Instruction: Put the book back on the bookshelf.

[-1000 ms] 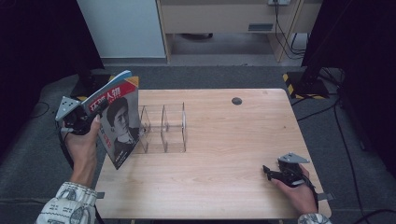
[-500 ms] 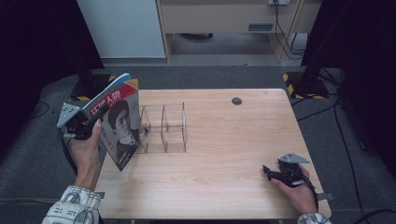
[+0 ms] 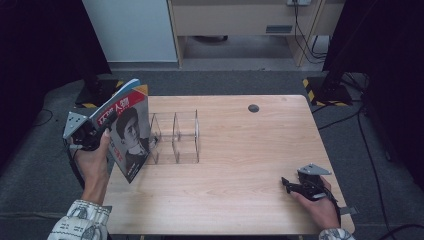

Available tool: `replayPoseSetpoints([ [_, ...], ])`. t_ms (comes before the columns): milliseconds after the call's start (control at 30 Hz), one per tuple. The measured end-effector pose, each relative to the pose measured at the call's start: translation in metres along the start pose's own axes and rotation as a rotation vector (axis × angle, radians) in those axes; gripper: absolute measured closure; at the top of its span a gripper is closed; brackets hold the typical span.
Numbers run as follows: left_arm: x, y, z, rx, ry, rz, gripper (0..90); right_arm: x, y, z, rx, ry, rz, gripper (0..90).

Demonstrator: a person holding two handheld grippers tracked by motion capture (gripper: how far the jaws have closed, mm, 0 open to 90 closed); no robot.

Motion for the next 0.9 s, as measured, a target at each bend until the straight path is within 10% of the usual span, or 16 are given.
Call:
replayPoseSetpoints([
  [900,0.0016,0.0083,-0.0036,-0.014,0.006,-0.082,85.5,-0.0005,0.0002,0.0005,0.001,-0.004,-0.001,28.1],
])
Point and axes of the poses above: each handheld gripper's, and its own axes: x roughly forward along the jaws, y roughly out of its underside, z roughly to its left, the point moved 8 cm from there along x, roughly forward along the jaws, and after that the axes turned 4 degrees about y, right-handed, at the moved point
